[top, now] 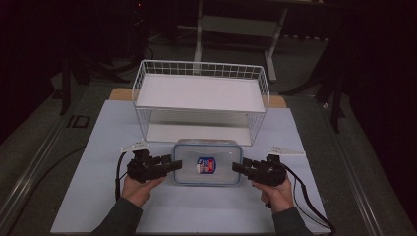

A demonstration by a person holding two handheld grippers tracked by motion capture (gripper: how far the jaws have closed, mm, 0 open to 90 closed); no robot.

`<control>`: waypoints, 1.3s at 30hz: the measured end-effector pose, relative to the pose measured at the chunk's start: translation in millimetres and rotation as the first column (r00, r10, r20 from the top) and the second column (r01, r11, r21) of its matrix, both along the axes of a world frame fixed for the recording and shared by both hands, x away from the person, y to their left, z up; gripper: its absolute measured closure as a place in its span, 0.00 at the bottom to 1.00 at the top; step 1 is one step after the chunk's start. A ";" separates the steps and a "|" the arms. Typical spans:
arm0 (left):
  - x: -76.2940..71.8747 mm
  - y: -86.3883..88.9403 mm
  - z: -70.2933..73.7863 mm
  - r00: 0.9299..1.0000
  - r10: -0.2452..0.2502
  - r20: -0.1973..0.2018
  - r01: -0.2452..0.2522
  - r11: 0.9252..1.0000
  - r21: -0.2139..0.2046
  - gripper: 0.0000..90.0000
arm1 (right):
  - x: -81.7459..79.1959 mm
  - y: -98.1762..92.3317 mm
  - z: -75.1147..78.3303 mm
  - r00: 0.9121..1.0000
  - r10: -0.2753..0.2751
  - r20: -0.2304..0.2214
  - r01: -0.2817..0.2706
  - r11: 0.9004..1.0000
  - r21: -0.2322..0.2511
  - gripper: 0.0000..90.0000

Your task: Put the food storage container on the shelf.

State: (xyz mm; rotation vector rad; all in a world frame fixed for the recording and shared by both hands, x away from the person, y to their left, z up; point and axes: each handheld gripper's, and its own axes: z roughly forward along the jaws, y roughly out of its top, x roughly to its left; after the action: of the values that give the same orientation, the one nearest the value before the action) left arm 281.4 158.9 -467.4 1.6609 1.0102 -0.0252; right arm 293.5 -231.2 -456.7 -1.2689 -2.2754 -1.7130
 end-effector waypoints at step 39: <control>2.8 11.3 70.8 0.992 0.009 0.129 -0.008 1.000 -0.011 0.54 | -0.7 9.1 64.1 0.987 0.004 0.160 -0.009 1.000 0.029 0.58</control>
State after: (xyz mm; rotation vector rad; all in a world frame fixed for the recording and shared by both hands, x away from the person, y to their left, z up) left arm 284.1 170.2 -396.6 1.6274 0.9175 0.0822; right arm 292.8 -222.2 -392.6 -1.1563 -2.3236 -1.9040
